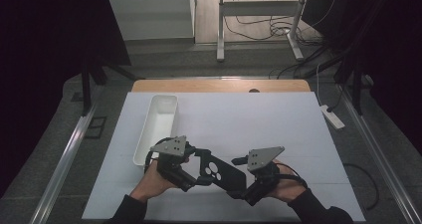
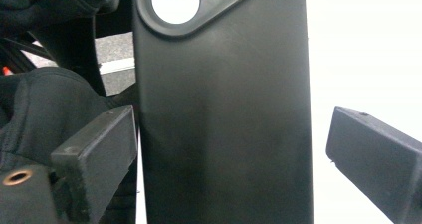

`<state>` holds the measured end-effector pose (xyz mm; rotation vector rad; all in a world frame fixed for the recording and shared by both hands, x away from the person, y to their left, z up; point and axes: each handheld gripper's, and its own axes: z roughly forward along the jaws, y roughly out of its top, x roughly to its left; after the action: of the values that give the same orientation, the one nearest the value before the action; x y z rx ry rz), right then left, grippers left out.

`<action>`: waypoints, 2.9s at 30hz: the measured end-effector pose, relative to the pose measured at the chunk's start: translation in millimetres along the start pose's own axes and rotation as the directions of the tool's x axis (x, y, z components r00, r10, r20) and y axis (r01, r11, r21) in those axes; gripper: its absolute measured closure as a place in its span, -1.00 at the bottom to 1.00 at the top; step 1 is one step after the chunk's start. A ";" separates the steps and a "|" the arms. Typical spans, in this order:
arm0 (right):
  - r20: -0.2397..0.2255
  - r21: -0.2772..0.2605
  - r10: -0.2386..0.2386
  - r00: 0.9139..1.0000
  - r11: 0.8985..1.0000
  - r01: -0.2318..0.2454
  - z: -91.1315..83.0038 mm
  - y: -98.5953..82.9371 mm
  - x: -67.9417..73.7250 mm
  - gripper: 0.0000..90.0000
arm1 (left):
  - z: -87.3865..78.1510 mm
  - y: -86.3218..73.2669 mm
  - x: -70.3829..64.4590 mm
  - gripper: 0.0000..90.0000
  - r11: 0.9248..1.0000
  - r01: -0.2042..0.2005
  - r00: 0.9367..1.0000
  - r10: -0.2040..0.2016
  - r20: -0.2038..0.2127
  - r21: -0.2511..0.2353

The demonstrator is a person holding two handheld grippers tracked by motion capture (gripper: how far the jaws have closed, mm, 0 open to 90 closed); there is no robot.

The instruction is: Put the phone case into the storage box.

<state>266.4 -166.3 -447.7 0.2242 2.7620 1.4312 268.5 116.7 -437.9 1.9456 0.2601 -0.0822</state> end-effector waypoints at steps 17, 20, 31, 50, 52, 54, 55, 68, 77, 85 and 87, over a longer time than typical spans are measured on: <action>0.145 0.074 0.030 0.989 0.996 -0.041 -5.1 -7.8 -5.1 -1.00 | -4.2 2.6 3.5 -0.65 0.998 0.054 0.993 -0.050 -0.110 0.030; 0.168 0.078 0.039 0.985 0.996 -0.052 -6.2 -9.2 -4.4 -1.00 | -6.5 3.4 4.5 -0.65 0.997 0.068 0.989 -0.064 -0.135 0.023; 0.240 0.068 0.091 0.966 0.992 -0.110 -12.4 -11.9 -7.0 -0.99 | -7.0 7.4 3.5 -0.65 0.992 0.113 0.967 -0.099 -0.235 0.046; 0.323 0.091 0.130 0.937 0.982 -0.168 -1.1 -10.1 -0.8 -1.00 | -1.9 15.9 -1.3 -0.66 0.977 0.212 0.924 -0.189 -0.332 0.034; 0.339 0.103 0.123 0.933 0.980 -0.167 2.9 -10.1 0.6 -1.00 | -1.0 16.9 -2.2 -0.66 0.975 0.220 0.922 -0.197 -0.335 0.033; 0.348 0.115 0.105 0.932 0.981 -0.154 4.8 -9.5 2.1 -1.00 | 0.0 18.0 -3.1 -0.66 0.973 0.228 0.919 -0.205 -0.338 0.031; 0.349 0.117 0.107 0.931 0.981 -0.157 5.8 -8.7 3.0 -1.00 | 0.5 18.5 -3.5 -0.66 0.972 0.234 0.917 -0.211 -0.337 0.028; 0.393 0.130 0.098 0.914 0.978 -0.161 16.7 -2.3 6.9 -0.86 | 5.6 22.2 -7.0 -0.66 0.966 0.257 0.915 -0.239 -0.325 0.016; 0.434 0.143 0.066 0.899 0.980 -0.141 23.5 0.0 6.5 -0.51 | 9.0 24.6 -8.9 -0.66 0.964 0.265 0.916 -0.248 -0.314 0.011; 0.465 0.137 0.042 0.884 0.983 -0.119 24.2 0.0 7.7 -0.10 | 10.6 27.9 -11.4 -0.66 0.963 0.268 0.917 -0.255 -0.306 0.001; 0.474 0.138 0.027 0.880 0.985 -0.104 24.4 0.2 8.8 0.01 | 10.7 28.3 -11.6 -0.67 0.962 0.273 0.916 -0.261 -0.306 -0.005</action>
<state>259.8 -145.2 -461.3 0.5905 2.4735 0.9919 264.2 95.0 -414.2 1.9462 0.7348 0.0354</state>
